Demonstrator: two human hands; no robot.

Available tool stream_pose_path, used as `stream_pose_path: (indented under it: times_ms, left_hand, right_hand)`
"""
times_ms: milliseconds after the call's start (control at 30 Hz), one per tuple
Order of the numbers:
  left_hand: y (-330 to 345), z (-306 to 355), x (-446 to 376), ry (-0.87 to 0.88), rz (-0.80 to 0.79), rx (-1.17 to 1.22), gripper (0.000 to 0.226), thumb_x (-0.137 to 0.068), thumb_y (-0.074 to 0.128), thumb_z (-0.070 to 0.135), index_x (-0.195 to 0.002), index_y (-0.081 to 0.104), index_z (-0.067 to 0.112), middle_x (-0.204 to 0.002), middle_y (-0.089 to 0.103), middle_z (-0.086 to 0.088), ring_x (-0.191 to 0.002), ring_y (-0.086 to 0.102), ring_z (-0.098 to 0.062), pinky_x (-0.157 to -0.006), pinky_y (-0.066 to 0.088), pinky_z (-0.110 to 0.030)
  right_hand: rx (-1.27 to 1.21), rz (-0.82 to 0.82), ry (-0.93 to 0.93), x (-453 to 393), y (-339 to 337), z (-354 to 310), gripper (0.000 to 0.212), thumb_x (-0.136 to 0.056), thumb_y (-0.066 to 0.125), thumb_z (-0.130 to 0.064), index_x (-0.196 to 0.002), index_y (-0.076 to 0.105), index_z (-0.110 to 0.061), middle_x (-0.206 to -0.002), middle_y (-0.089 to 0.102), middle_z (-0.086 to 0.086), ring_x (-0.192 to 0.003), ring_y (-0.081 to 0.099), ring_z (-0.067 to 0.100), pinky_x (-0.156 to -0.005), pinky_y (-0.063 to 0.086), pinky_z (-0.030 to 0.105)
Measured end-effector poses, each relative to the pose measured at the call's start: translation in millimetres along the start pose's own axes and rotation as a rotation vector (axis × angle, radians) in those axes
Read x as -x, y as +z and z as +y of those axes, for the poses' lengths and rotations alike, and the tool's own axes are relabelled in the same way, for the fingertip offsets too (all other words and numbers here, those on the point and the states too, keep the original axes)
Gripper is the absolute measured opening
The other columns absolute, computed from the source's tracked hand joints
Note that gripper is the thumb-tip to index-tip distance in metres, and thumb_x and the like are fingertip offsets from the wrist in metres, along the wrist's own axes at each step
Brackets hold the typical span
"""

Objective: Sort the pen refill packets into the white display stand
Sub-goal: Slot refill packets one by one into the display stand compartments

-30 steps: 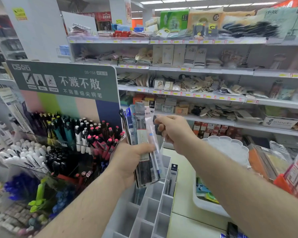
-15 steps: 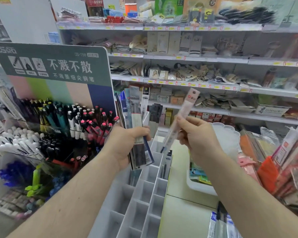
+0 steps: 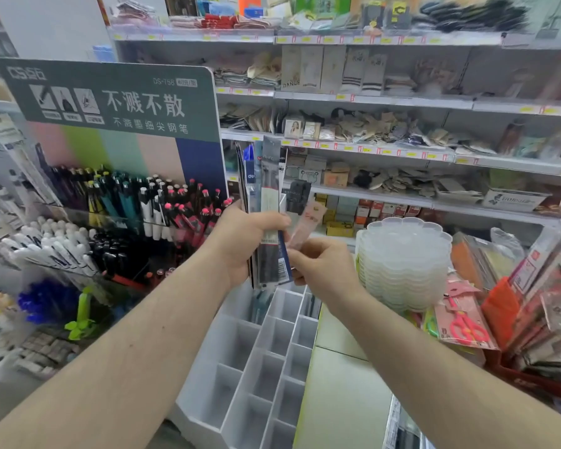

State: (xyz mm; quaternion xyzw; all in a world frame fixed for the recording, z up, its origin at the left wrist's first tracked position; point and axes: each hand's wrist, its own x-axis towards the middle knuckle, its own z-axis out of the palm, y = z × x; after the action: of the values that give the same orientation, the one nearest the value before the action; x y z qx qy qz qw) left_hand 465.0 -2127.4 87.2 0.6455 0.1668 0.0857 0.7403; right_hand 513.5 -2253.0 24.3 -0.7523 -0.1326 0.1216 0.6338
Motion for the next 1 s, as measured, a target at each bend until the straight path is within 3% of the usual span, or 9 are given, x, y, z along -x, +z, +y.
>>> stream_pose_path:
  times_ms: [267,567,800,900,1000]
  left_hand:
    - [-35,20,36,0.151,-0.055,0.023,0.020,-0.084,0.058,-0.011,-0.077,0.061,0.007,-0.059,0.061,-0.003,-0.050,0.060,-0.015,-0.047,0.051,-0.025]
    - [-48,-14,61,0.079,0.039,0.251,0.019,-0.084,0.059,-0.010,-0.077,0.061,0.007,-0.061,0.063,-0.008,-0.055,0.061,-0.020,-0.055,0.052,-0.030]
    - [-43,-23,66,0.060,0.051,0.344,0.031,-0.087,0.056,-0.011,-0.068,0.067,0.011,-0.059,0.062,-0.006,-0.050,0.062,-0.017,-0.047,0.053,-0.027]
    - [-46,-24,65,0.061,0.049,0.369,0.047,-0.087,0.056,-0.009,-0.053,0.072,0.020,-0.059,0.062,-0.004,-0.050,0.060,-0.015,-0.049,0.053,-0.026]
    - [-45,-25,66,0.074,0.079,0.325,0.033,-0.086,0.057,-0.010,-0.067,0.069,0.014,-0.060,0.062,-0.003,-0.051,0.059,-0.015,-0.053,0.052,-0.027]
  right_hand:
    - [-0.019,0.053,-0.019,1,-3,-7,0.010,-0.091,0.069,-0.011,-0.086,0.075,-0.016,-0.072,0.075,0.000,-0.058,0.064,0.011,-0.057,0.053,0.028]
    - [-0.057,0.116,-0.148,23,-11,-19,0.024,-0.092,0.062,-0.003,-0.077,0.073,-0.018,-0.068,0.074,0.001,-0.056,0.063,0.012,-0.057,0.054,0.024]
    - [-0.037,0.099,-0.144,21,2,-17,0.027,-0.094,0.059,-0.005,-0.077,0.072,-0.021,-0.069,0.073,-0.002,-0.059,0.065,0.012,-0.056,0.052,0.023]
    - [-0.160,0.238,-0.140,15,-16,-28,0.025,-0.093,0.057,-0.001,-0.074,0.070,-0.012,-0.065,0.070,0.007,-0.055,0.062,0.017,-0.057,0.052,0.032]
    - [-0.335,0.395,-0.116,12,-36,-41,0.026,-0.095,0.054,-0.001,-0.072,0.064,-0.009,-0.063,0.063,0.009,-0.047,0.059,0.014,-0.052,0.051,0.029]
